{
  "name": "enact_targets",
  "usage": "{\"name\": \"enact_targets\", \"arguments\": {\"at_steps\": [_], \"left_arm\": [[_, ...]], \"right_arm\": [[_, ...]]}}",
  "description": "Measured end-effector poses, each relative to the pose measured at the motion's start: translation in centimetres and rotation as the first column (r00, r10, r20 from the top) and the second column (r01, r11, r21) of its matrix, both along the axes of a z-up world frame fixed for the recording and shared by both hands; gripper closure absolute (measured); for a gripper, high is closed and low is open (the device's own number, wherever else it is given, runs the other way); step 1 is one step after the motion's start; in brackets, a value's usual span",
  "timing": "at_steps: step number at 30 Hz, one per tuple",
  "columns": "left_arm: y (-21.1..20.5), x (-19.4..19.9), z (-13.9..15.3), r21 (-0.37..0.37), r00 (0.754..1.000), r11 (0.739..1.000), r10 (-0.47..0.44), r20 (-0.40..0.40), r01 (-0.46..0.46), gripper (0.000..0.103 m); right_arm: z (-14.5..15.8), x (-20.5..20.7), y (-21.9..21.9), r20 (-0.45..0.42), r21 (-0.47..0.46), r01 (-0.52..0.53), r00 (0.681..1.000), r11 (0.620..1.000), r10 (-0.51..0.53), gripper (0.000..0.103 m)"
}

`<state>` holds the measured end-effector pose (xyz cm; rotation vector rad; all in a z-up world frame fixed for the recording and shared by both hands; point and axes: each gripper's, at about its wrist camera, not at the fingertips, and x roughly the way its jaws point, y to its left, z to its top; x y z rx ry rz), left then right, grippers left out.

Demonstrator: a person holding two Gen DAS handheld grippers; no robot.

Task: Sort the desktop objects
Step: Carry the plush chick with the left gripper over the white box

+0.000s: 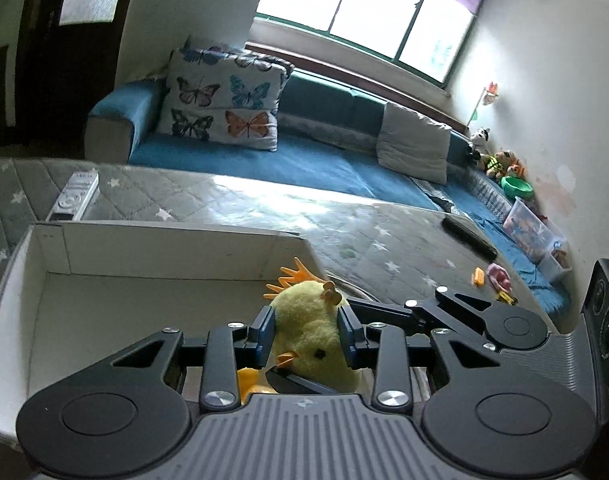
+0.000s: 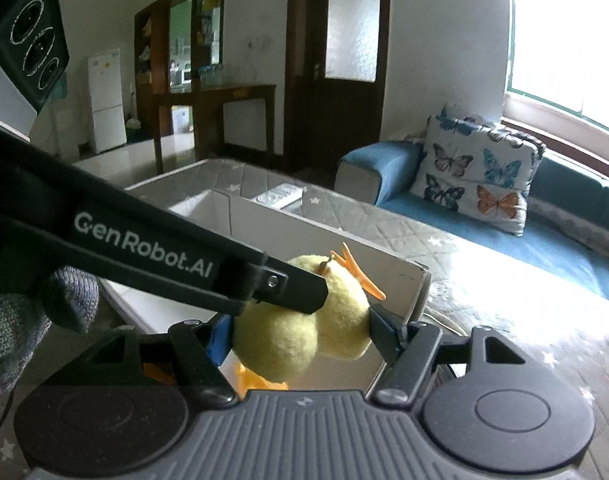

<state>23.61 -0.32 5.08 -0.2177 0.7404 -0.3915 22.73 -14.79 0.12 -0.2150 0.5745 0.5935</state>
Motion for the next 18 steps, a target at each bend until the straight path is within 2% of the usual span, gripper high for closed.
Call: {"name": "enact_targets", "arguments": {"at_steps": [7,11,12,18], "left_arm": [[1.1,3.5,-2.5,-0.073,0.997,0.997,0.014,-0.073,-0.020,0.066],[1.2,4.4,-3.6,-0.087,0.994,0.996,0.015,-0.106,-0.024,0.068],[1.2,4.5,-3.9,-0.091,0.993,0.996,0.014,-0.115,-0.025,0.073],[0.9,4.0,-4.1,-0.089,0.993,0.996,0.009,-0.121,-0.020,0.073]], "right_arm": [[-2.4,3.5,0.6,-0.058,-0.054,-0.030,0.998,0.998,0.027,0.033],[-3.4,4.3,0.9,-0.075,-0.076,-0.040,0.997,0.996,0.034,0.033],[-3.6,4.5,1.0,-0.076,-0.081,-0.045,0.996,0.996,0.039,0.034],[-3.8,4.2,1.1,-0.065,-0.082,-0.043,0.997,0.996,0.037,0.033]]}}
